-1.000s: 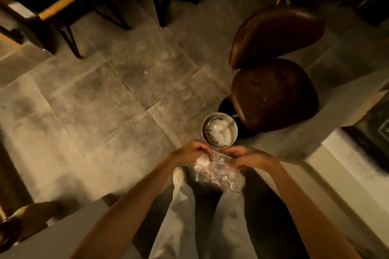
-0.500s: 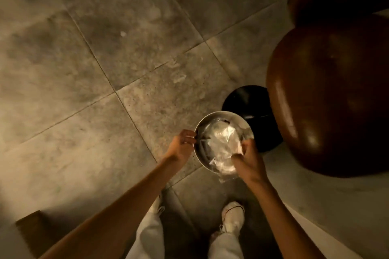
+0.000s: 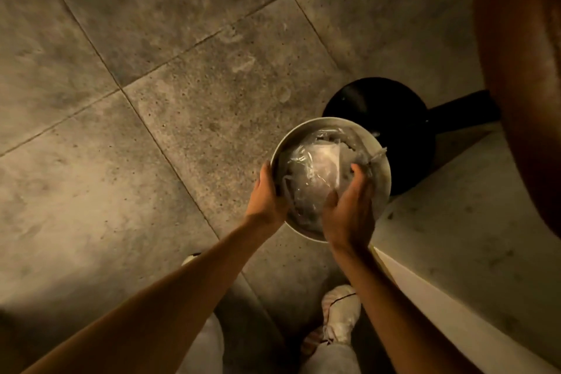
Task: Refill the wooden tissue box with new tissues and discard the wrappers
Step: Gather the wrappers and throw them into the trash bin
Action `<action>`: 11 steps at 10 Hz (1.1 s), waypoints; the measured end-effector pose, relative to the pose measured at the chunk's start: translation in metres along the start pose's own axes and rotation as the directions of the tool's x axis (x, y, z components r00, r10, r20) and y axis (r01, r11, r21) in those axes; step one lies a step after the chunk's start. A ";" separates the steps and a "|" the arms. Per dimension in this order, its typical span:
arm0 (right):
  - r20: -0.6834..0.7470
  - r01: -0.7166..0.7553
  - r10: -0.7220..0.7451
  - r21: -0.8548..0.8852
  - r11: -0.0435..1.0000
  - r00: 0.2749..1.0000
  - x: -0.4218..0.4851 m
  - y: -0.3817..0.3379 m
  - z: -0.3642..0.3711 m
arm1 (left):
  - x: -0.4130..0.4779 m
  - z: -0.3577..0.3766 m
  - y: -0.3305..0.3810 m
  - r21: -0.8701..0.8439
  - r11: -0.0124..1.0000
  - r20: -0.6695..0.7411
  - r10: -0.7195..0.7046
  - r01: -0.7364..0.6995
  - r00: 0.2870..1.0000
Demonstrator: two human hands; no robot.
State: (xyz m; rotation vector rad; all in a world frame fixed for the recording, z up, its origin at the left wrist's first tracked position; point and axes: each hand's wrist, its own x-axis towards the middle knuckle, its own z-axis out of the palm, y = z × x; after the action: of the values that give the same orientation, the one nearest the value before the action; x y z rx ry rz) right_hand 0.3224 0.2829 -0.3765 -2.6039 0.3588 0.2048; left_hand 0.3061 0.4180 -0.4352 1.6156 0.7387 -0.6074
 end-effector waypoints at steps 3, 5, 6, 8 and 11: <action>0.270 0.354 -0.233 -0.630 0.691 0.934 0.012 0.008 0.019 | -0.036 -0.022 0.060 0.281 0.959 0.082 -0.054 0.029 0.995; 0.373 0.218 -0.018 -0.503 0.836 0.928 0.043 0.003 0.027 | -0.031 -0.023 0.051 0.296 0.955 0.121 -0.060 0.021 0.991; 0.331 0.088 0.044 -0.372 0.924 0.943 0.039 -0.003 0.023 | -0.027 -0.024 0.048 0.302 0.953 0.118 -0.047 0.009 0.992; 0.182 0.029 0.030 -0.311 0.950 0.983 0.004 -0.021 0.003 | -0.035 -0.029 0.055 0.212 0.977 0.100 -0.053 0.030 0.994; 0.207 -0.003 0.066 -0.292 0.956 0.976 -0.037 -0.019 -0.028 | -0.060 -0.048 0.066 0.634 0.769 0.168 -0.032 -0.083 0.985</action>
State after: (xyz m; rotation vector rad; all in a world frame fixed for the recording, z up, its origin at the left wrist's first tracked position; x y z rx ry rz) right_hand 0.2952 0.2933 -0.3357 -2.8271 0.3167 0.5870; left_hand 0.3154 0.4503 -0.3396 2.1604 0.3863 -1.0454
